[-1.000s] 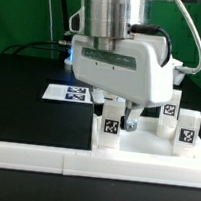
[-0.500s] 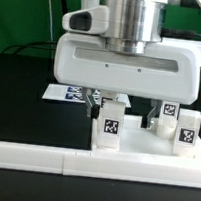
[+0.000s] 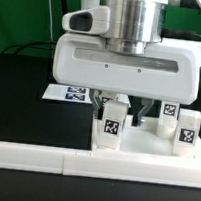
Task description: Assemble square table
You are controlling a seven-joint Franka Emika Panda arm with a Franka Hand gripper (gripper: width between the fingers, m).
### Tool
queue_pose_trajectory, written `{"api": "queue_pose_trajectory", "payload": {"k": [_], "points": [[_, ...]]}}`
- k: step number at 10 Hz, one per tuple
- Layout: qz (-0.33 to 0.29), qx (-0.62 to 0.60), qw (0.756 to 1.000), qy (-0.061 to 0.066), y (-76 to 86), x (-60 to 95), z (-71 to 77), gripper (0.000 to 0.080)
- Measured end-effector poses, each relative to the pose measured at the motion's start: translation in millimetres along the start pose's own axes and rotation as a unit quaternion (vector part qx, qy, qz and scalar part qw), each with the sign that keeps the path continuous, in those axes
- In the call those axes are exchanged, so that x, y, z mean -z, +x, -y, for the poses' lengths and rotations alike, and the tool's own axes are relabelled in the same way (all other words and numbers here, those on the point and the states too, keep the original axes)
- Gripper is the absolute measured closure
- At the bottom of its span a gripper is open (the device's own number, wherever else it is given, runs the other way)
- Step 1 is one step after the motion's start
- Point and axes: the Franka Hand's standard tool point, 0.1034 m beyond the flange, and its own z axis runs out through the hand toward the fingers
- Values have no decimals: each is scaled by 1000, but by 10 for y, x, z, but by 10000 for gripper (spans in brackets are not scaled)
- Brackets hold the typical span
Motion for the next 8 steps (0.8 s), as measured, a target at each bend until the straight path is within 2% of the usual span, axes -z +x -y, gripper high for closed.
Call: {"api": "queue_pose_trajectory", "payload": {"k": [1, 3, 4, 5, 6, 7, 8], "points": [[0, -28, 1000, 0, -2, -4, -3, 511], [6, -170, 985, -3, 25, 3, -31, 511], [11, -261, 965, -6, 9, 1, -16, 511], [18, -381, 924, -12, -25, -1, 5, 511], [21, -495, 869, -15, -16, 26, 30, 511], [24, -606, 795, -10, -5, 41, 43, 511], [23, -665, 746, -8, 4, 47, 44, 511]]}}
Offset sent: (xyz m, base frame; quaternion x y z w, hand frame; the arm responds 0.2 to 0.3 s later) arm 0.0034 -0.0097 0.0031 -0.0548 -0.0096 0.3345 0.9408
